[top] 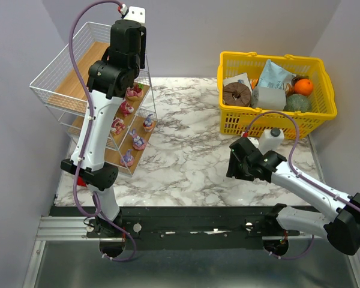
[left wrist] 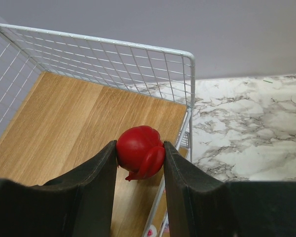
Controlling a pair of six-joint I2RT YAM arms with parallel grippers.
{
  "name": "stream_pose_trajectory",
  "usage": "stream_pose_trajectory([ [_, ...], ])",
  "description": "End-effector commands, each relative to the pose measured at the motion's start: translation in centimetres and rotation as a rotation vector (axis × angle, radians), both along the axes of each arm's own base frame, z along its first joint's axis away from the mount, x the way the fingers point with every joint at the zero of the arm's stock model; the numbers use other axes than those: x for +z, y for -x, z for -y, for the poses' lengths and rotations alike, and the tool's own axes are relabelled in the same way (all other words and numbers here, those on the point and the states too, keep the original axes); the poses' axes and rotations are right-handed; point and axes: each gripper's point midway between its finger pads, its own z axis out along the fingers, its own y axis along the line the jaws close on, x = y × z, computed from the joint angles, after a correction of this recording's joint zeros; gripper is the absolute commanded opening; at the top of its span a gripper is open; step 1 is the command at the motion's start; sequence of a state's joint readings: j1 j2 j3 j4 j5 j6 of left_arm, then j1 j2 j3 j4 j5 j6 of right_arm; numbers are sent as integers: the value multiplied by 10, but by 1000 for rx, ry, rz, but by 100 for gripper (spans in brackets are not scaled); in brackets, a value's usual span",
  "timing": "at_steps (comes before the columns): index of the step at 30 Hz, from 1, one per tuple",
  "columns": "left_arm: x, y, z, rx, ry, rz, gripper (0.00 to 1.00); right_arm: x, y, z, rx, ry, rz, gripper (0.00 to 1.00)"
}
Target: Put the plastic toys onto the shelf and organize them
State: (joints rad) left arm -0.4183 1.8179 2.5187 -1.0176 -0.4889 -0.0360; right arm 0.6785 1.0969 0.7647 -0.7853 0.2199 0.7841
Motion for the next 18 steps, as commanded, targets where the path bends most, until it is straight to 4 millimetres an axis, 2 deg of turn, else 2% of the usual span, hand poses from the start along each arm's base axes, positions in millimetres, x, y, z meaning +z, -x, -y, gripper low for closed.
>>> stream_pose_trajectory([
  [1, -5, -7, 0, -6, -17, -6, 42, 7, -10, -2, -5, -5, 34, 61],
  [18, -7, -10, 0, 0, -31, -10, 58, 8, -10, -2, -2, -6, 37, 61],
])
